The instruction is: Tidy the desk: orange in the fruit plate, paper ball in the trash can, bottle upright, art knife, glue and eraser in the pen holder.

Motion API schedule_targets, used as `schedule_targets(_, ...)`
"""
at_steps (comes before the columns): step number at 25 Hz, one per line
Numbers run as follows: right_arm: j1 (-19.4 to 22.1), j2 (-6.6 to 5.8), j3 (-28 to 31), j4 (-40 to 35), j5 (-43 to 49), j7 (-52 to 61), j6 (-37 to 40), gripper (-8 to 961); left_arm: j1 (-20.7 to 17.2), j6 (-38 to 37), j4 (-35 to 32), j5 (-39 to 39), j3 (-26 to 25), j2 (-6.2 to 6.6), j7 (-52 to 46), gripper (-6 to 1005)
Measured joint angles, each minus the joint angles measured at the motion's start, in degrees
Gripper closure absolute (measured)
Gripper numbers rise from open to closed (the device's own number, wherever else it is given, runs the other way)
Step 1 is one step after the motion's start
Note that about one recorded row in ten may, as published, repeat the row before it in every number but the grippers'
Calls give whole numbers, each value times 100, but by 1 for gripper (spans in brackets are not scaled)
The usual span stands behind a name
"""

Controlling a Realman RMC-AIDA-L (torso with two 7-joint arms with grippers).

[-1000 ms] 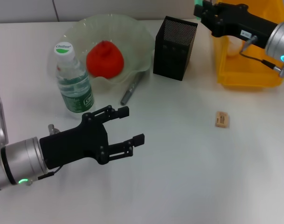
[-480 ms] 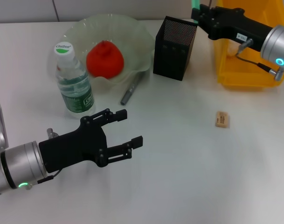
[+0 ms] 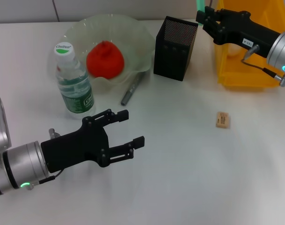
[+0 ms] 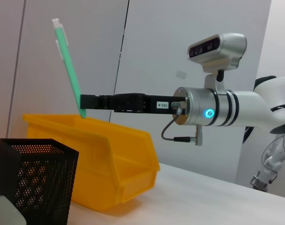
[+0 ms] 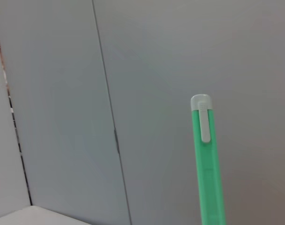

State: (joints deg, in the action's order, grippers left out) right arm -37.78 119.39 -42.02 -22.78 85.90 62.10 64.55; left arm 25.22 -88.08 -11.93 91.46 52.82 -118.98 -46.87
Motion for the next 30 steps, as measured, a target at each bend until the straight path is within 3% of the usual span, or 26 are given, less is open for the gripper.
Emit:
schedule_targets(4, 106, 0, 4, 11, -134, -128, 233, 775, 0, 0, 4, -1, 0, -4, -15, 203)
schedule_targets(7, 293, 10, -23, 124, -532, -608, 617, 775, 33, -162, 187, -419, 0, -13, 19, 203)
schedule_targets(17, 894, 24, 8, 1147, -861, -2345, 1936, 775, 217, -347, 911, -1271, 9, -20, 670, 204)
schedule_targets(25, 895, 45, 17, 2274, -1009, -3326, 2146, 774, 542, -563, 1311, -1484, -38, -20, 859, 204)
schedule_targets(30, 787, 50, 26, 2778, -1010, -3906, 2103, 775, 795, -533, 1645, -1464, -362, -20, 949, 204)
